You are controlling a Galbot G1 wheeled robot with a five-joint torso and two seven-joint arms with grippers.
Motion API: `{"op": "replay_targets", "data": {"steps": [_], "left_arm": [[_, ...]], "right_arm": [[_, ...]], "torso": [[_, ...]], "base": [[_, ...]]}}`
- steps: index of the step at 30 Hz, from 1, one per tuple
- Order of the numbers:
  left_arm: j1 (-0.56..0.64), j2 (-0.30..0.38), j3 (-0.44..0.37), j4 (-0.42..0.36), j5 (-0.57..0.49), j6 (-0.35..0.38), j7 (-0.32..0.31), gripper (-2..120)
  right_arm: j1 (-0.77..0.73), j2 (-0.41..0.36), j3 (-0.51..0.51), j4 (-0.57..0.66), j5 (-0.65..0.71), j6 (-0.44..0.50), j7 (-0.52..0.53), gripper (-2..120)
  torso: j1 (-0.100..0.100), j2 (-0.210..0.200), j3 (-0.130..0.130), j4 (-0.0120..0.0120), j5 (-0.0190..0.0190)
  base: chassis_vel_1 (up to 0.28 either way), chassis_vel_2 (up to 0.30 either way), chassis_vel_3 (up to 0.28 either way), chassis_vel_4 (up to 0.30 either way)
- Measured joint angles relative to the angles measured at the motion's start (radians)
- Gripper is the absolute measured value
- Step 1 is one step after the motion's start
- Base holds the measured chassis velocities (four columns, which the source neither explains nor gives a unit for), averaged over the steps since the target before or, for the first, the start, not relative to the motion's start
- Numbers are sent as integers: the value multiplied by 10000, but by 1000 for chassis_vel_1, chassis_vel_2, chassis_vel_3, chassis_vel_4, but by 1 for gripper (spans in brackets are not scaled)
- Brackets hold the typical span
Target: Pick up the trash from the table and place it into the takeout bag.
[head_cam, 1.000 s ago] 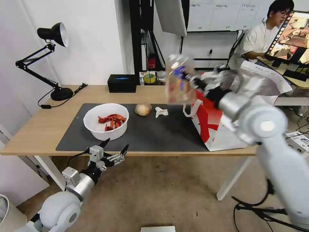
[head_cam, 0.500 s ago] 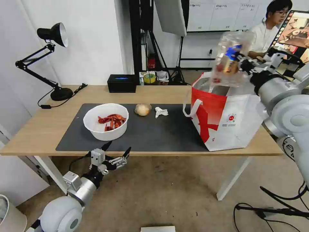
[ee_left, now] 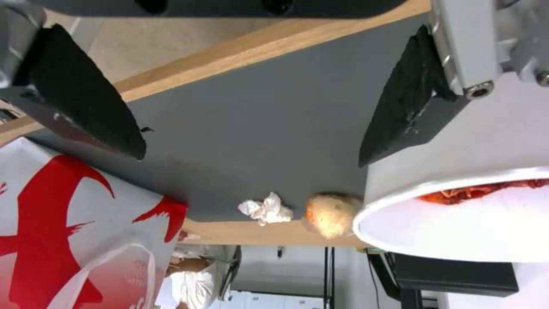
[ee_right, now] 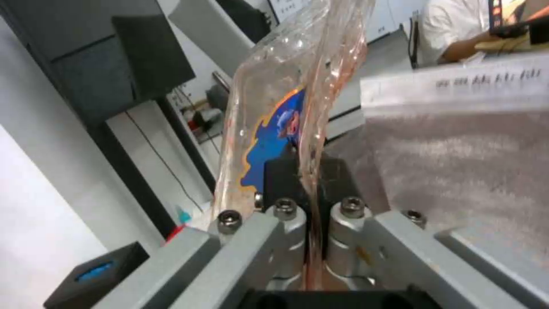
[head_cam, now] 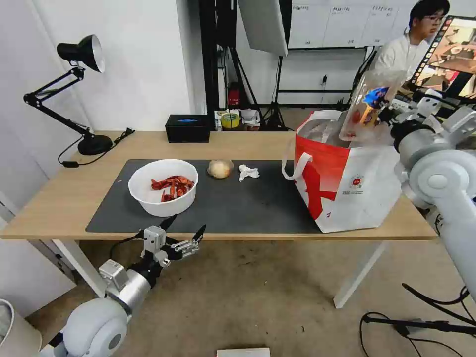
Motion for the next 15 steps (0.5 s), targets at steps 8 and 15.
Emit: {"op": "replay_targets", "data": {"steps": [8,15], "left_arm": [[-33,39,32,72,0,14,-4,100],[-59,54,88,131,2,25,-8,100]], "right_arm": [[-434,254,-33,196,-116,-21,-126,10],[-743,360,15,260,-212,-20,-146,34]], "torso": [[0,0,0,0,0],[0,0,0,0,1]], "base": [[0,0,0,0],[0,0,0,0]]}}
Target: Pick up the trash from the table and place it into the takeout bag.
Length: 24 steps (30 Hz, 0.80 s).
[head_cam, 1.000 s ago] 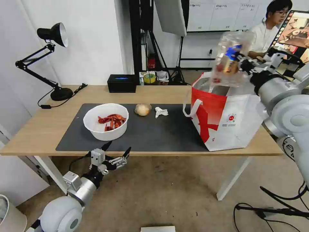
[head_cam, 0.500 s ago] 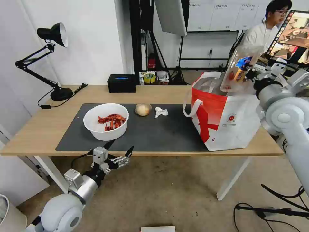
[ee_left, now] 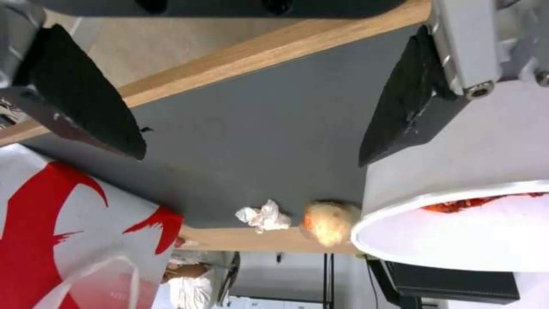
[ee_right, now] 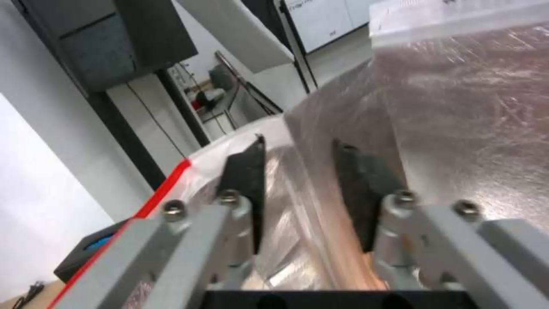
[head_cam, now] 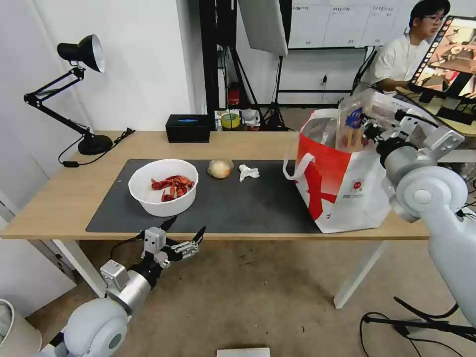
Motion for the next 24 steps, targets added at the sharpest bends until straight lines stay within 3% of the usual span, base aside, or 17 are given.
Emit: {"op": "replay_targets", "data": {"steps": [3,8,14,18,24], "left_arm": [[-47,6,28,27,0,1,-4,100],[-62,15,15,31,1,1,-6,100],[-63,29,-150,48,53,-109,-6,100],[-35,-5,-240,105,77,-155,-6,100],[60,-32,-408,99,83,-191,-4,100]], "right_arm": [[-32,5,12,67,14,-6,-55,49],[-31,-85,14,260,58,-13,-274,63],[99,-618,-134,868,43,59,-1714,90],[116,-875,-329,1216,-169,90,-2929,99],[-381,-1205,-456,1743,-1050,90,-4602,100]], "torso": [[0,0,1,0,0],[0,0,0,0,1],[0,0,0,0,0],[0,0,0,1,-1],[-1,0,0,0,0]], "base": [[0,0,0,0],[0,0,0,0],[0,0,0,0],[0,0,0,0],[0,0,0,0]]}}
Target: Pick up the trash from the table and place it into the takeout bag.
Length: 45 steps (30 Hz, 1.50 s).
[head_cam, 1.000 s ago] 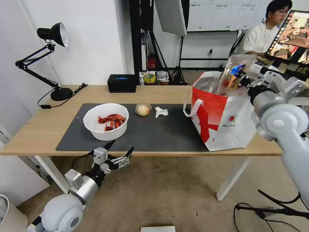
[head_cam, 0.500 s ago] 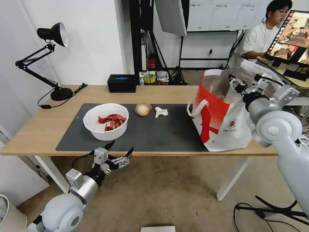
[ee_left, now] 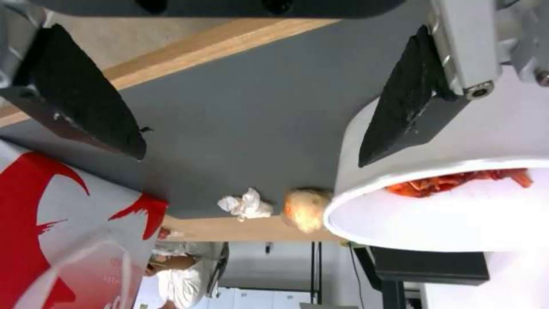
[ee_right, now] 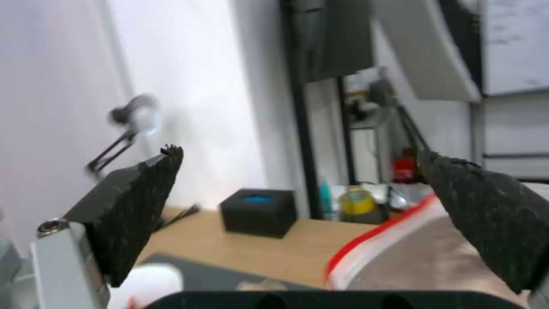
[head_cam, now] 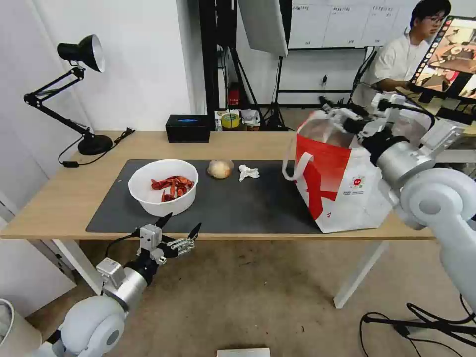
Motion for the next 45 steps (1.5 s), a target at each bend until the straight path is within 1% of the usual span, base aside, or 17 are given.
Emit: {"op": "replay_targets", "data": {"steps": [1,2,5,7,9,10,12,14,16,17,20,21,23,24,30,37,45], "left_arm": [[16,0,-47,-1,0,-7,0,100],[16,0,-47,-1,0,-7,0,100],[55,-13,-145,-12,7,-24,5,100],[69,-23,-158,-25,20,-32,9,100],[120,-43,-191,-37,62,-70,34,100],[120,-43,-191,-37,62,-70,34,100],[200,-52,-279,5,109,-174,214,100],[237,-53,-331,40,138,-215,291,100],[339,-71,-464,98,171,-280,403,100],[339,-71,-464,98,171,-280,403,100],[515,-154,-589,155,256,-365,504,100],[515,-154,-589,155,256,-365,504,100],[657,-251,-657,263,368,-472,574,100],[657,-251,-657,263,368,-472,574,100],[962,-465,-816,588,716,-766,753,100],[1081,-603,-868,990,955,-1003,799,100],[1137,-695,-925,1202,1056,-1094,806,100]], "right_arm": [[-221,-93,-23,153,-259,-1,-374,100],[-221,-93,-23,153,-259,-1,-374,100],[-927,-333,-74,546,-905,0,-925,100],[-1150,-386,-86,628,-1077,34,-1000,100],[-1923,-485,-124,765,-1603,417,-1138,100],[-1923,-485,-124,765,-1603,417,-1138,100],[-2733,-466,-143,806,-2179,904,-1150,100],[-3088,-425,-149,829,-2400,1130,-1150,100],[-4000,-224,-264,838,-3091,1854,-1103,100],[-4000,-224,-264,838,-3091,1854,-1103,100],[-4825,144,-453,773,-3964,2699,-893,100],[-4825,144,-453,773,-3964,2699,-893,100],[-5230,388,-555,627,-4519,3155,-773,100],[-5230,388,-555,627,-4519,3155,-773,100],[-6068,932,-713,223,-5359,4145,-516,100],[-6888,1496,-875,-273,-6035,4628,-328,100],[-7249,1938,-1142,-680,-6411,4815,-152,100]], "torso": [[0,0,0,0,0],[0,0,0,0,0],[0,0,0,0,0],[0,1,0,0,0],[0,0,0,0,0],[0,0,0,0,0],[0,0,0,-1,1],[0,0,0,0,0],[0,0,0,-3,2],[0,0,0,-3,2],[0,0,0,-2,1],[0,0,0,-2,1],[-1,0,0,-1,1],[-1,0,0,-1,1],[0,0,1,-1,0],[-1,0,0,-1,-1],[-1,-1,0,-1,0]], "base": [[0,0,0,0],[0,0,0,0],[0,0,0,0],[0,0,0,0],[0,0,0,0],[0,0,0,0],[0,0,0,0],[0,0,0,0],[0,0,0,0],[0,0,0,0],[0,0,0,0],[0,0,0,0],[0,0,0,0],[0,0,0,0],[0,0,0,0],[0,0,0,0],[0,0,0,0]]}}
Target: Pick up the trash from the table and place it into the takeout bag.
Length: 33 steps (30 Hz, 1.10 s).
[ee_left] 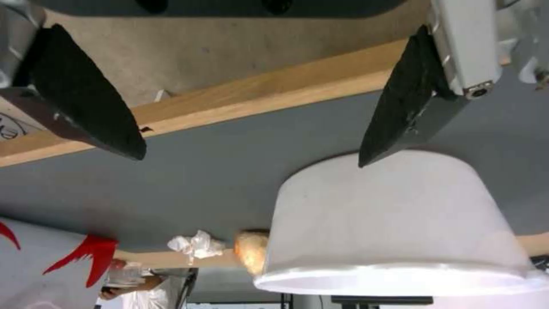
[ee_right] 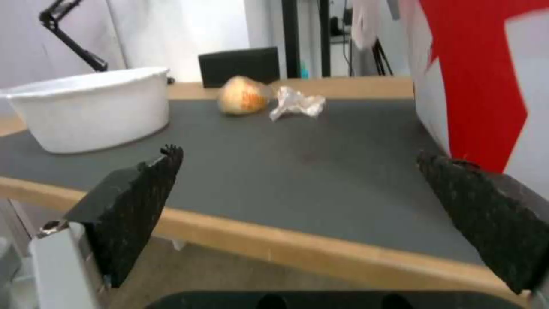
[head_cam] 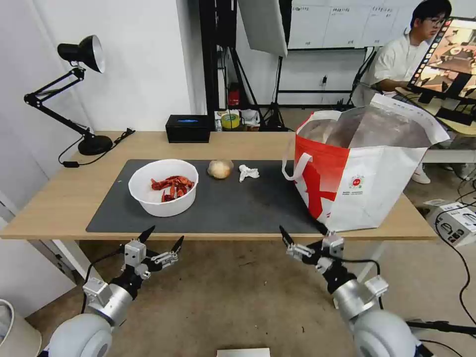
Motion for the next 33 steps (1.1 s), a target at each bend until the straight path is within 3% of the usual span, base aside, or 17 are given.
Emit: {"op": "replay_targets", "data": {"steps": [24,33], "left_arm": [[71,-232,-5,496,146,-235,310,100],[102,-501,42,521,356,-238,310,100]], "right_arm": [[351,94,-494,-44,-106,-413,243,100],[1409,-564,-1105,216,635,-1079,269,100]], "torso": [[1,0,1,0,0],[1,0,1,0,0]], "base": [[0,0,0,0],[0,0,0,0]]}}
